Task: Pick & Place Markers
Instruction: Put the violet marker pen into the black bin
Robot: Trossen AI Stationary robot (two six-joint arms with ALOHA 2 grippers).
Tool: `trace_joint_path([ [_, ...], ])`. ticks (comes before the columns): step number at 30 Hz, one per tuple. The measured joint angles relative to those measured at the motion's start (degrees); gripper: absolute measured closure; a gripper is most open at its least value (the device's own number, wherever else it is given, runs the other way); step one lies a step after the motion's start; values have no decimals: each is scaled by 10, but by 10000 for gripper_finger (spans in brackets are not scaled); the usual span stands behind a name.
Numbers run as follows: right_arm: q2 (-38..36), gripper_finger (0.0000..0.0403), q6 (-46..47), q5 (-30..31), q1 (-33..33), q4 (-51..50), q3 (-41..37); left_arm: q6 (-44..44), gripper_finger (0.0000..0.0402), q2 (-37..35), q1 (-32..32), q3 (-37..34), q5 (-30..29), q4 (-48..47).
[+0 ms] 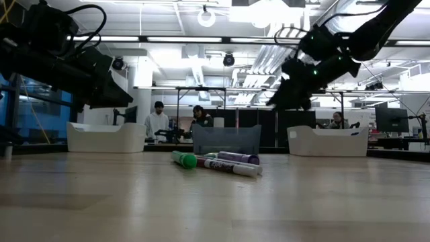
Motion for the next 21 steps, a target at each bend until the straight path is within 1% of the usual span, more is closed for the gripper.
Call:
trace_joint_path([
  [2,0,176,-20,-7,23,33,1,0,271,0,0,0,0,0],
  [5,0,174,-63,13,61,20,24,0,271,0,0,0,0,0],
  [10,0,177,-143,69,130,-72,94,0,271,0,0,0,0,0],
  [13,0,177,-166,104,171,-140,144,0,271,0,0,0,0,0],
  [17,0,178,-158,157,220,-232,205,0,271,0,0,0,0,0],
  [21,0,179,-125,158,255,-300,256,0,271,0,0,0,0,0],
])
